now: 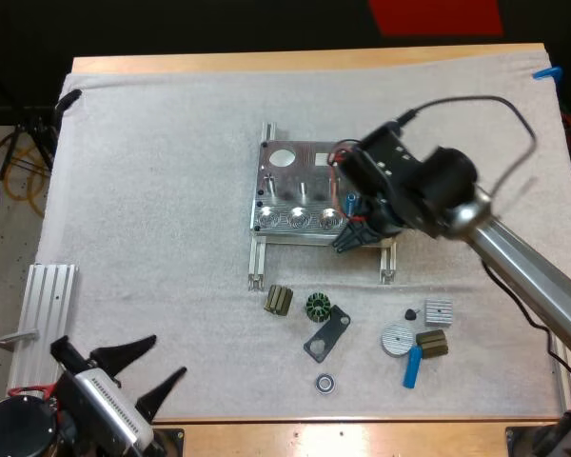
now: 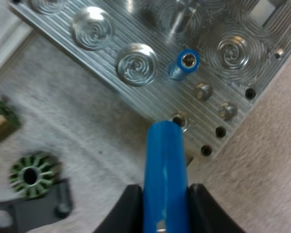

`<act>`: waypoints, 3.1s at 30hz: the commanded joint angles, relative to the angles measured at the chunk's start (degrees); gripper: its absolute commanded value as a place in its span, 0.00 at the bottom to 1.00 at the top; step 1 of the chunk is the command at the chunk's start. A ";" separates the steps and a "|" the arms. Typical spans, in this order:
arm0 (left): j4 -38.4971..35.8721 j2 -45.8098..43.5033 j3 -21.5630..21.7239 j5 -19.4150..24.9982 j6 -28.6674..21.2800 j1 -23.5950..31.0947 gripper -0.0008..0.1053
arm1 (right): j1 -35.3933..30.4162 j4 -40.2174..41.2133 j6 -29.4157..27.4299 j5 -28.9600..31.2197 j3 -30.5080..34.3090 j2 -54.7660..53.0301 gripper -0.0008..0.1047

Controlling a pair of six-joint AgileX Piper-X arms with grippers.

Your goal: Load cells from left to right

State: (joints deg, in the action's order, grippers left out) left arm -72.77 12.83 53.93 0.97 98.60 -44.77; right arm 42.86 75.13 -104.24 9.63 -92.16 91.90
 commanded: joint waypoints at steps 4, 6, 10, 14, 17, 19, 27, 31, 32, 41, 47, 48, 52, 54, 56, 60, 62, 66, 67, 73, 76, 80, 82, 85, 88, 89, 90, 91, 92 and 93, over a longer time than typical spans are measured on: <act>0.75 -0.39 -0.12 -3.76 0.58 0.01 0.46 | -2.24 5.53 -4.57 2.16 -7.41 7.26 0.01; 0.75 -0.39 -0.12 -3.74 0.58 0.01 0.46 | -3.05 7.49 -6.13 2.41 -10.00 10.19 0.01; 0.75 -0.39 -0.12 -3.74 0.58 0.01 0.46 | -4.45 8.92 -8.33 5.38 -14.33 14.83 0.01; 0.75 -0.39 -0.12 -3.74 0.58 0.01 0.46 | -4.59 8.89 -10.58 5.36 -14.90 17.59 0.01; 0.75 -0.39 -0.12 -3.74 0.58 0.01 0.46 | -4.59 8.89 -10.85 5.68 -14.90 19.29 0.01; 0.75 -0.39 -0.12 -3.74 0.58 0.01 0.46 | -4.59 8.89 -10.84 5.66 -14.90 20.21 0.01; 0.75 -0.39 -0.12 -3.74 0.58 0.01 0.46 | -4.59 8.89 -10.84 5.66 -14.90 23.15 0.01; 0.75 -0.39 -0.12 -3.74 0.58 0.01 0.46 | -4.59 8.41 -10.84 5.09 -14.90 23.82 0.01; 0.75 -0.39 -0.12 -3.74 0.58 0.01 0.46 | -4.59 7.95 -10.84 4.26 -14.90 23.79 0.01; 0.75 -0.39 -0.12 -3.74 0.58 0.01 0.46 | -4.73 7.22 -10.84 4.38 -14.90 23.79 0.01; 0.75 -0.39 -0.12 -3.74 0.58 0.01 0.46 | -5.08 7.42 -11.00 4.76 -14.90 25.17 0.01; 0.75 -0.39 -0.12 -3.74 0.58 0.01 0.46 | -5.08 7.42 -11.00 4.76 -14.90 25.19 0.01; 0.75 -0.39 -0.12 -3.74 0.58 0.01 0.46 | -5.21 7.39 -11.00 4.76 -14.90 25.68 0.01; 0.75 -0.39 -0.12 -3.74 0.58 0.01 0.46 | -5.38 7.39 -11.00 4.76 -14.90 26.00 0.01; 0.75 -0.39 -0.12 -3.74 0.58 0.01 0.46 | -5.38 7.45 -11.00 4.76 -14.90 26.51 0.01; 0.75 -0.39 -0.12 -3.74 0.58 0.01 0.46 | -5.38 7.97 -11.00 4.76 -14.90 26.88 0.01; 0.75 -0.39 -0.12 -3.74 0.58 0.01 0.46 | -5.38 8.11 -11.00 4.76 -14.90 27.01 0.01; 1.06 -0.39 -0.20 -3.74 0.58 0.01 0.46 | -5.38 8.01 -11.00 4.76 -14.90 27.36 0.01; 1.07 -0.39 -0.20 -3.74 0.58 0.01 0.46 | -5.38 8.01 -11.00 4.76 -14.90 27.46 0.01; 1.07 -0.39 -0.20 -3.74 0.58 0.01 0.46 | -5.38 6.52 -11.00 4.76 -14.90 27.53 0.01; 1.07 -0.39 -0.20 -3.74 0.58 0.01 0.46 | -5.55 6.13 -10.83 5.14 -14.90 27.53 0.01; 1.07 -0.39 -0.20 -3.74 0.58 0.01 0.46 | -6.05 5.40 -10.20 7.93 -14.90 27.53 0.01; 1.07 -0.39 -0.20 -3.74 0.58 0.01 0.46 | -6.26 5.34 -9.98 7.73 -14.90 27.53 0.01; 1.07 -0.39 -0.20 -3.74 0.58 0.01 0.46 | -6.55 4.86 -9.96 7.74 -14.90 27.53 0.01; 1.07 -0.39 -0.20 -3.74 0.58 0.01 0.46 | -6.66 4.51 -9.14 7.74 -14.90 27.53 0.01; 1.07 -0.39 -0.20 -3.74 0.58 0.01 0.46 | -6.66 4.21 -8.72 7.74 -14.90 27.53 0.01; 1.07 -0.39 -0.20 -3.74 0.58 0.01 0.46 | -6.66 4.07 -8.66 7.74 -14.90 27.53 0.01; 1.07 -0.39 -0.20 -3.74 0.58 0.01 0.46 | -6.66 3.67 -8.61 7.74 -14.90 27.53 0.01; 1.07 -0.39 -0.20 -3.74 0.58 0.01 0.46 | -6.66 3.30 -8.19 7.74 -14.90 27.53 0.01; 1.07 -0.39 -0.20 -3.74 0.58 0.01 0.46 | -6.66 3.18 -8.02 7.74 -14.90 27.53 0.01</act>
State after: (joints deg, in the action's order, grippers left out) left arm -72.69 12.83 53.70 -2.49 98.60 -44.77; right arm 37.26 80.26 -113.08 15.06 -106.65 119.10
